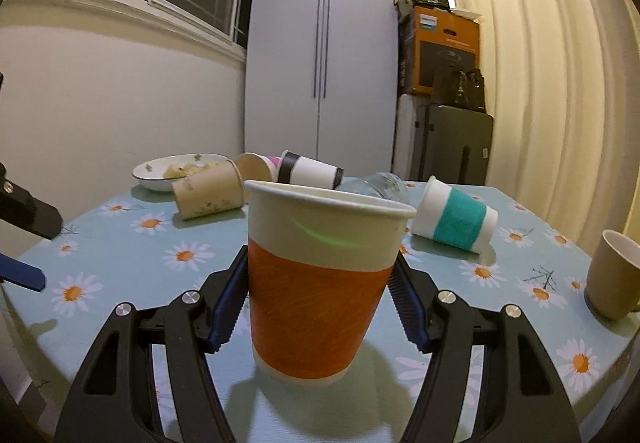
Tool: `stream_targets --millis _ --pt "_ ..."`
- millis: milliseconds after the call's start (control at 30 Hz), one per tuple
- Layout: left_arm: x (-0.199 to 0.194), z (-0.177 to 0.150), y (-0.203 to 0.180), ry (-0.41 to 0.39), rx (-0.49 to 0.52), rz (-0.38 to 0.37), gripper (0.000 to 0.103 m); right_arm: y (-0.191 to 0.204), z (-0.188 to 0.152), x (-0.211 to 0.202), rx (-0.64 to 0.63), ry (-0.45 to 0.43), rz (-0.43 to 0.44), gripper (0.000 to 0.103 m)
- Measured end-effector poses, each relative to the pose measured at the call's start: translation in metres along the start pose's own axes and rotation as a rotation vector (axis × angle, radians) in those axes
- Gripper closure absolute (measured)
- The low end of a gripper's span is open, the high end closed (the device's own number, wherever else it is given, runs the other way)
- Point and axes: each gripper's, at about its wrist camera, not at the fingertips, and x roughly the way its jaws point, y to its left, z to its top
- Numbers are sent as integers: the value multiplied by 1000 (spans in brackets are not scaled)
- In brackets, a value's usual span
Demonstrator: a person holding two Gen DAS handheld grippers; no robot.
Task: Flip cup upright
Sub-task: 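Turn the held cup upright with the right gripper, opening facing up, then lower the upright cup onto the tablecloth and open the right gripper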
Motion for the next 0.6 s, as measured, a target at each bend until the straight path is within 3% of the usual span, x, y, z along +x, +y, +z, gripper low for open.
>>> stream_targets --millis 533,600 --pt "5 -1 0 7 -2 19 19 7 -16 -3 -16 20 9 38" --pt "5 -1 1 6 -2 19 19 8 -15 -4 -20 24 16 26"
